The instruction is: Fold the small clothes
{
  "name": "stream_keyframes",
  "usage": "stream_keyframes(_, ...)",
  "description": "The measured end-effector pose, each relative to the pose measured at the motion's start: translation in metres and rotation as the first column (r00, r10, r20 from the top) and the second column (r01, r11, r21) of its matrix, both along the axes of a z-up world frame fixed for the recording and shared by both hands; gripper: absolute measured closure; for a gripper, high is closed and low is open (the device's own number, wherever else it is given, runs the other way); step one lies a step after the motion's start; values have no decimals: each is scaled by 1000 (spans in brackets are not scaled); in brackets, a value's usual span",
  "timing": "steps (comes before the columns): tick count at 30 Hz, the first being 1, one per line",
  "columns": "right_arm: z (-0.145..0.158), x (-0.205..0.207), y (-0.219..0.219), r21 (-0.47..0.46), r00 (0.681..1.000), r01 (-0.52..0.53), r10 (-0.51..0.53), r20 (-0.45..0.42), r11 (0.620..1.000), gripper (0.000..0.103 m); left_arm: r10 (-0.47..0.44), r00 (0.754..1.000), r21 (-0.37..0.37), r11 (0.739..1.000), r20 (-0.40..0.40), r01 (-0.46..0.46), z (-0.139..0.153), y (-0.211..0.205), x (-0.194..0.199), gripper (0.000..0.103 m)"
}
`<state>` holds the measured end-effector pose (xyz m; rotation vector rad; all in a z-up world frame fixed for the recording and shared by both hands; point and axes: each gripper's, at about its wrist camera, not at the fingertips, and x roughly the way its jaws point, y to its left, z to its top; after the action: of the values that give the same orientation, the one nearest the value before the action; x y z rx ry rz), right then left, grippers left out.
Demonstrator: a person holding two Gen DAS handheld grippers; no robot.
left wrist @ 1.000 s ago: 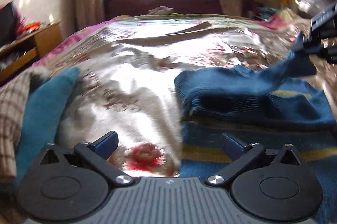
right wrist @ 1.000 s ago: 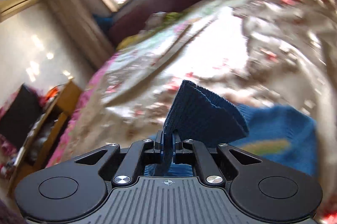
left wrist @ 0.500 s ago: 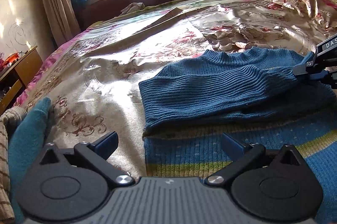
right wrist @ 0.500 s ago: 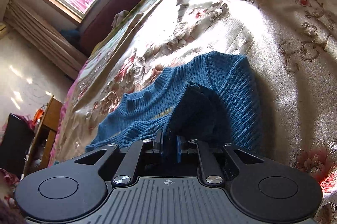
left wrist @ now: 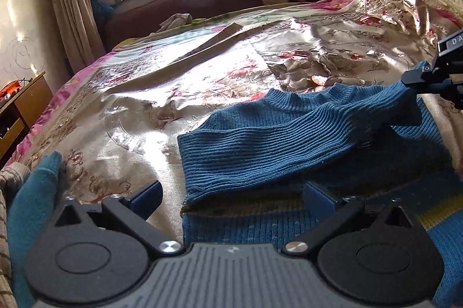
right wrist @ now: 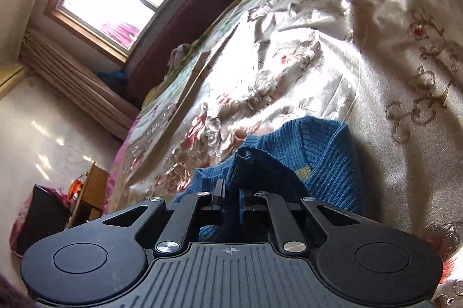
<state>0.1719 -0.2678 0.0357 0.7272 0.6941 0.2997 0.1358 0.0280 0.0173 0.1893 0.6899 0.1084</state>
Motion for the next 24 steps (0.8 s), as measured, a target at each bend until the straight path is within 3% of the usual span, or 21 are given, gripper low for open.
stream_keyframes(2, -3, -4, 0, -61, 1000, -7, 7, -7, 998, 89, 7, 1000, -4, 1000, -12, -7, -3, 2, 0, 0)
stream_keyframes(4, -15, -6, -4, -94, 998, -12, 5, -68, 996, 89, 12, 1000, -9, 1000, -24, -12, -7, 4, -2, 0)
stream_keyframes(10, -36, 0, -16, -5, 988, 8, -8, -151, 1000, 84, 8, 999, 1, 1000, -45, -8, -12, 4, -5, 0)
stream_keyframes(13, -31, 11, -13, 3, 989, 8, -7, -146, 1000, 85, 4, 999, 0, 1000, -35, -4, -8, 3, -5, 0)
stream_keyframes(14, -26, 14, -10, -7, 990, 5, -5, -140, 1000, 91, 3, 1000, 0, 1000, -28, -3, -6, 3, -5, 0)
stream_keyframes(20, 19, -9, -1, -21, 997, -45, 46, 55, 999, 94, 4, 1000, -19, 1000, 0, -4, 0, 6, -6, 0)
stream_keyframes(22, 9, -13, -6, -38, 999, -41, 42, 29, 998, 94, 9, 1000, -20, 1000, -14, -10, -5, 6, -4, 0)
stream_keyframes(24, -14, -11, -10, -104, 998, -30, 24, -61, 994, 93, 11, 999, -25, 1000, -38, -12, -11, 7, -4, 0)
